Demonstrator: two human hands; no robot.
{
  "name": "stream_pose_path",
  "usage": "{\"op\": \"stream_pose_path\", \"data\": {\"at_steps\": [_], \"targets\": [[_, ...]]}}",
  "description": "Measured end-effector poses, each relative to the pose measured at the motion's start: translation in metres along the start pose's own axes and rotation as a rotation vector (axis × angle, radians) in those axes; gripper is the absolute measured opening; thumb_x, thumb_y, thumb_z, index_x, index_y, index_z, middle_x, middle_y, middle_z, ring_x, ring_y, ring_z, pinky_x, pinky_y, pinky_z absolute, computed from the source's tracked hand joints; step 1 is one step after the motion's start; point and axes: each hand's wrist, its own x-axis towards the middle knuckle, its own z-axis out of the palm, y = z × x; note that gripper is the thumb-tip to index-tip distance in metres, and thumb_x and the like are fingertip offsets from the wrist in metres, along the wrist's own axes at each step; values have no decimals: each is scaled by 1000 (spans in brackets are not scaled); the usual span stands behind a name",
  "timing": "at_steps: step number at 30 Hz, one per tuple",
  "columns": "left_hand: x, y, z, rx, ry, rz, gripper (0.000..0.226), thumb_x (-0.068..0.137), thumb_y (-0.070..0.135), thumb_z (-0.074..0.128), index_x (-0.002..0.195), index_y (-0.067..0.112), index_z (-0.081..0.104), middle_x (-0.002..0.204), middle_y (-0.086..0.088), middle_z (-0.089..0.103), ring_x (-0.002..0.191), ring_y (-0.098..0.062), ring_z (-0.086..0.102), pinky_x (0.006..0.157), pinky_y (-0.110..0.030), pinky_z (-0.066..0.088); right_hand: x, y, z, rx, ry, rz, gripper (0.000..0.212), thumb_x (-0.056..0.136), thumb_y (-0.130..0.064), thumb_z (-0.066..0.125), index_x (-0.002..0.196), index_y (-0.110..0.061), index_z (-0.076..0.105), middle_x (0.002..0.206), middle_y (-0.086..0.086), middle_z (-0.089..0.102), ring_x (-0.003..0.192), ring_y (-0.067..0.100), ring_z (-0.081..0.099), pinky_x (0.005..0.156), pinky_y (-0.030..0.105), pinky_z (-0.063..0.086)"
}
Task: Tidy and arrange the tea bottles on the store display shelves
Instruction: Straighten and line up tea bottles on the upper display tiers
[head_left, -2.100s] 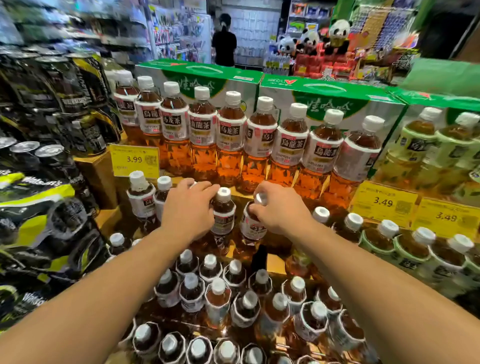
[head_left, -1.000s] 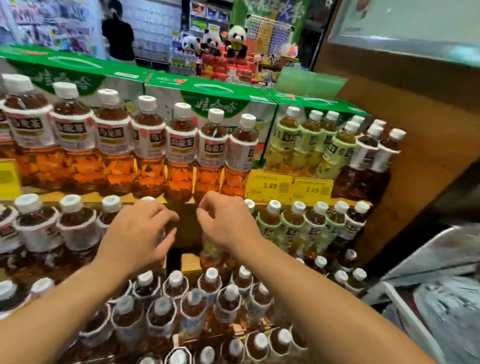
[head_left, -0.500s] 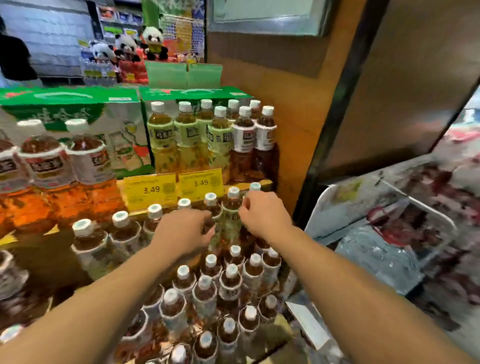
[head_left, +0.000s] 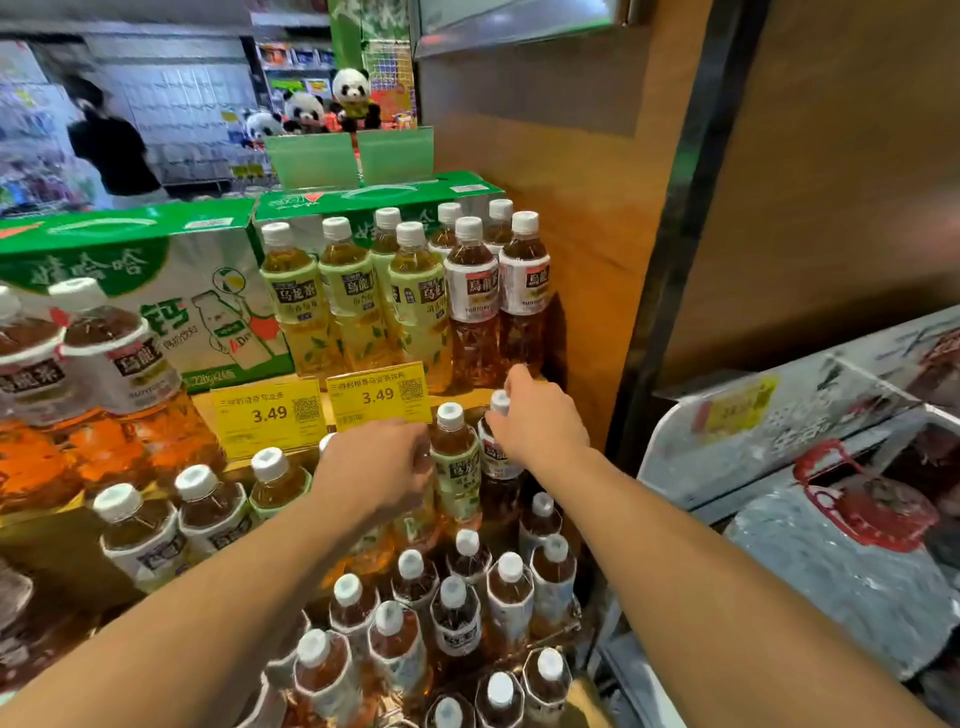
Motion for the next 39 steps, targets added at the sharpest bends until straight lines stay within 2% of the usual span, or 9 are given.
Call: {"op": "stream_pose_path", "data": {"at_steps": [4,8,13,17,20,23,29,34,39], "targets": [[1,0,2,9,-5,-14,11,85,38,52,81,29,56,79,11,58,71,-14,55,61,-29,52,8,-5,1,-59,-76,-7,40,96,-41,60,128,-19,48,116,10,60,101,34,61,74,42,56],[-4,3,-2,3,-5,-13,14,86,43,52,83,31,58,82,10,59,74,-16,54,60,-30,47,9,-5,3,-42,-107,32,27,100,-33,58,120,-20,45,112,11,55,96,32,57,75,43,54],[-19,0,-14,-1,-5,-23,17,87,43,53,88,30,63,85,10,63,78,-16,60,68,-34,55,-3,-6,-6,-126,-174,49,40,99,-34,58,130,-19,38,111,11,57,94,30,57,70,40,53],[-40,-10,-17,-30,-30,-39,18,86,44,53,92,32,66,89,10,67,77,-15,62,67,-34,58,-30,-9,-11,-208,-130,17,36,99,-29,54,130,-22,37,103,11,59,90,32,60,73,45,58],[-59,-17,-21,-74,-46,-53,21,86,45,53,97,32,66,94,9,69,82,-16,64,71,-35,58,-55,-27,-26,-268,-95,-55,34,99,-27,54,129,-22,37,97,11,58,84,32,59,67,44,57],[-84,-25,-28,-146,-43,-55,32,89,49,55,115,31,60,104,8,70,91,-17,65,73,-31,54,-82,-62,-43,-337,-76,-160,30,99,-27,53,125,-20,39,95,10,58,81,32,57,66,44,56],[-126,-68,-47,-317,-69,-99,71,79,69,59,139,35,40,113,4,69,101,-22,66,79,-38,56,-128,-165,-47,-296,-103,-290,31,95,-34,57,121,-22,45,108,12,63,93,34,61,77,45,57],[-170,-142,-61,-318,-29,-148,71,83,59,63,143,30,40,125,1,65,112,-25,62,85,-39,53,-146,-245,-8,-260,-188,-347,27,94,-34,59,114,-20,49,115,13,65,101,34,59,72,37,48],[-218,-218,-62,-314,-50,-258,62,83,49,64,138,26,45,117,-2,67,107,-27,63,81,-39,54,-163,-320,42,-221,-250,-455,32,91,-39,62,111,-19,46,109,11,65,95,33,60,71,37,48]]}}
